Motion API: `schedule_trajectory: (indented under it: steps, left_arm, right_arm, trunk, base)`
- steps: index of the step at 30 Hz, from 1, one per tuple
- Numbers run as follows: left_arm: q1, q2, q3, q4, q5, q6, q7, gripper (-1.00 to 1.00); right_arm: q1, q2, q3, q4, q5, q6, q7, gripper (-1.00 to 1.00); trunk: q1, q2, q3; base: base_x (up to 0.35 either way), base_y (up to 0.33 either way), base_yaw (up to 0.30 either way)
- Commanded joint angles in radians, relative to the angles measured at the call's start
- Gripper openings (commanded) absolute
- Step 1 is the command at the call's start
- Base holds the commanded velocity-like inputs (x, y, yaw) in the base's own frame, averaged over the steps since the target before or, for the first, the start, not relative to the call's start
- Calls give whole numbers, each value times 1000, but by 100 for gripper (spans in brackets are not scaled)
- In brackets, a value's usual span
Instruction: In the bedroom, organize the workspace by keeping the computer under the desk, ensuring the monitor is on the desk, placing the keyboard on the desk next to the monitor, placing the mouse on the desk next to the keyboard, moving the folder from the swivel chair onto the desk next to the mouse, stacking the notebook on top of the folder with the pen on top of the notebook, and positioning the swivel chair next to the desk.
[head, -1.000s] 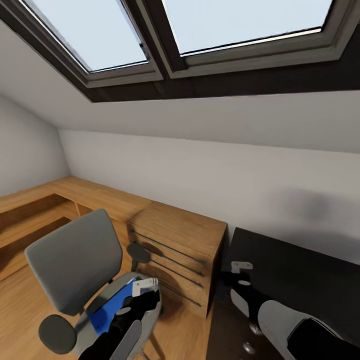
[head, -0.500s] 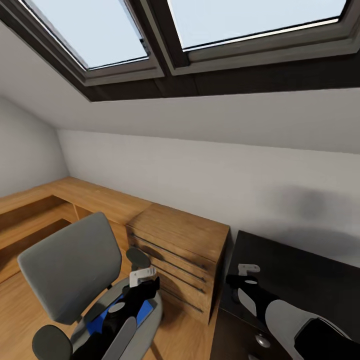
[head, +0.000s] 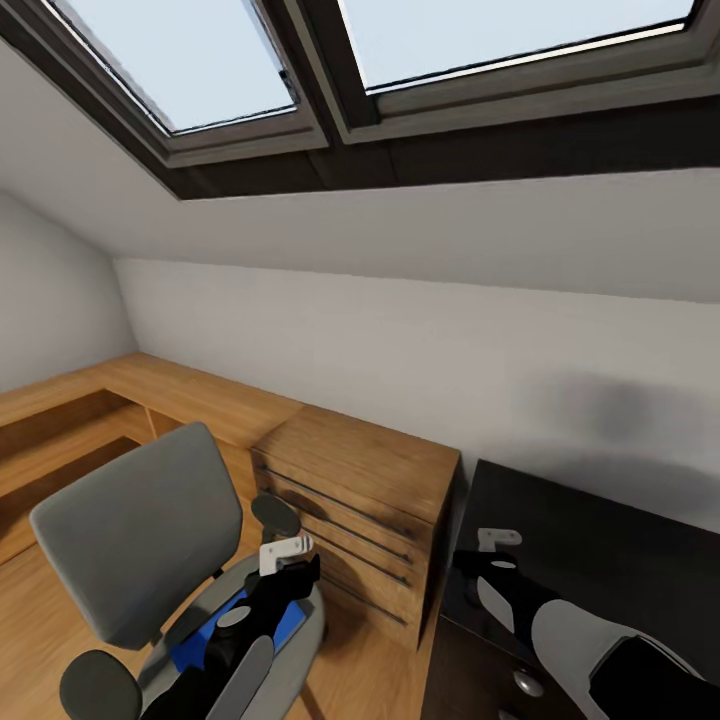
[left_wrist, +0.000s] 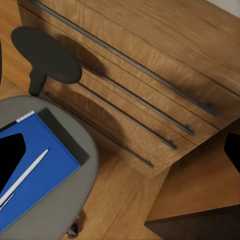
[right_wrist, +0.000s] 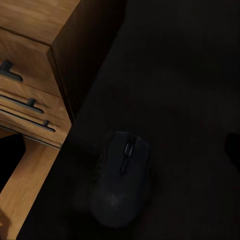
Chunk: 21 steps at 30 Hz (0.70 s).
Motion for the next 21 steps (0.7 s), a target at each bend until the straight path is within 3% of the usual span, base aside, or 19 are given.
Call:
schedule_trajectory:
  steps: [1, 9, 21]
  left_arm:
    - [-1, 1, -3, -2, 8, 2, 9, 100]
    - [0, 1, -3, -6, 8, 2, 10, 100]
    - [0, 1, -3, -6, 7, 2, 10, 100]
  right_arm:
    - [-1, -1, 8, -1, -9, 4, -5, 100]
    - [-1, -1, 7, -4, -31, 63, -5, 100]
    - [-1, -1, 7, -5, -44, 75, -4, 100]
  trunk:
    - [4, -9, -5]
    - [35, -65, -30]
    - [81, -149, -68]
  base:
    - [0, 0, 0]
    - [0, 0, 0]
    - [0, 0, 0]
